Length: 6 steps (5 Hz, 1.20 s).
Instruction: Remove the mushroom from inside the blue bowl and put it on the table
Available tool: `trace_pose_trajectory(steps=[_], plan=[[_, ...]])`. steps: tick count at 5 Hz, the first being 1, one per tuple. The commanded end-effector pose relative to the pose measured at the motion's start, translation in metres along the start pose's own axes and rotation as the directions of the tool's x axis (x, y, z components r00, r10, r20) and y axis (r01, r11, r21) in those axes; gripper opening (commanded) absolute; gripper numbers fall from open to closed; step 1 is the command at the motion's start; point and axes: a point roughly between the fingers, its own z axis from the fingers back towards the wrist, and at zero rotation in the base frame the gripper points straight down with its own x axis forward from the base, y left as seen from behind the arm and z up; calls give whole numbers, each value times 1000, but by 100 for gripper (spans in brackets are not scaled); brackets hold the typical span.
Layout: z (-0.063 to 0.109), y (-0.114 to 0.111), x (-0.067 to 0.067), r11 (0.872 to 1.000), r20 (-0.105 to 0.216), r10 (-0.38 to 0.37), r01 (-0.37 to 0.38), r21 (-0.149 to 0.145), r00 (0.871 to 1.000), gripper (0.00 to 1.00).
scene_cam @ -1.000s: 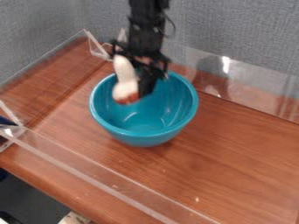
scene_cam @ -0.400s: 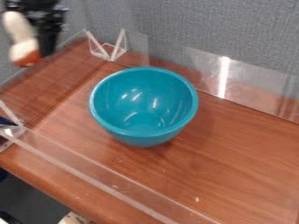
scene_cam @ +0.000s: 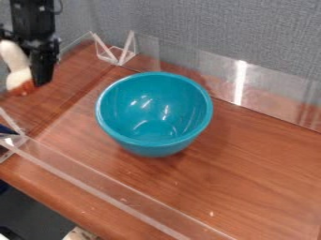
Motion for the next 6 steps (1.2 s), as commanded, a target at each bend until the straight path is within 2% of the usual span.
trace_pose_trajectory(steps=[1,2,6], plan=[[-2,7,3,1000,20,15,-15,16,1000,0],[-10,6,7,1000,14,17,-17,8,1000,100],[-30,-4,20,1000,20,-21,21,6,1000,100]])
